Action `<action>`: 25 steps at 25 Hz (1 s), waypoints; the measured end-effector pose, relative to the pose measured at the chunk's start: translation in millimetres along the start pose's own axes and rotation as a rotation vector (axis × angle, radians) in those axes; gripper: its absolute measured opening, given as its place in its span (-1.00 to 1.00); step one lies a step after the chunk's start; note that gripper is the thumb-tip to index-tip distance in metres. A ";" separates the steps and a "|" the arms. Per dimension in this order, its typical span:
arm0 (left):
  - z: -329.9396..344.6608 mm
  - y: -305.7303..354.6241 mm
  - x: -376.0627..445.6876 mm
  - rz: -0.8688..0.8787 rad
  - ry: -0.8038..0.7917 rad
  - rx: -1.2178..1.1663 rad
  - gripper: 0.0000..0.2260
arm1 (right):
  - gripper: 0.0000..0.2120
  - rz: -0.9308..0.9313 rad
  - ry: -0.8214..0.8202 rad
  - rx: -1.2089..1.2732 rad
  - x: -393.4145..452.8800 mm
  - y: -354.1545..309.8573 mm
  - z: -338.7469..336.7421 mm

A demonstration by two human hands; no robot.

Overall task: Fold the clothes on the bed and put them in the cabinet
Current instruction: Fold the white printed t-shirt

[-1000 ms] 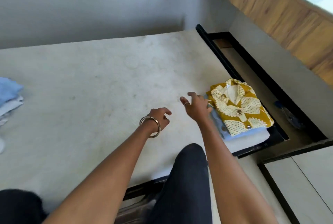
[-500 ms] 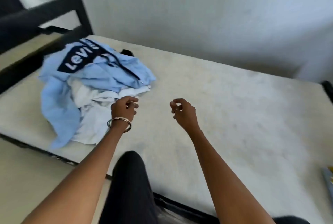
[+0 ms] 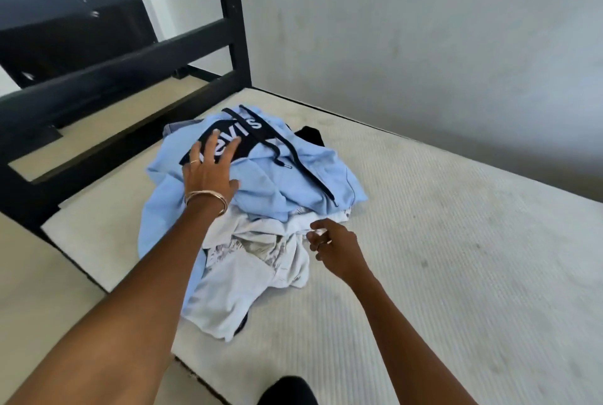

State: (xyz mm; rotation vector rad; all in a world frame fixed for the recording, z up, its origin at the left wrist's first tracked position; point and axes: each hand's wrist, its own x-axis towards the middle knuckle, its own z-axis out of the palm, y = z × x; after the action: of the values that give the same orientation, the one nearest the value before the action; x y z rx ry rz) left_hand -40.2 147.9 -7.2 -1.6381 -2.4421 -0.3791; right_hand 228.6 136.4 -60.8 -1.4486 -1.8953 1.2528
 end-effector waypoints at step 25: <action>85.0 -13.9 -68.3 -0.724 -0.353 -0.340 -0.34 | -0.91 0.256 0.003 0.249 -11.6 18.3 25.3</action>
State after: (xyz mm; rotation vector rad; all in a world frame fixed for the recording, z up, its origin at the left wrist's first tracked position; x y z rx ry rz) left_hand -27.5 108.7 -109.1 -0.8907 -3.3539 -0.6745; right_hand 222.5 116.6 -86.9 -1.5892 -1.5214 1.5396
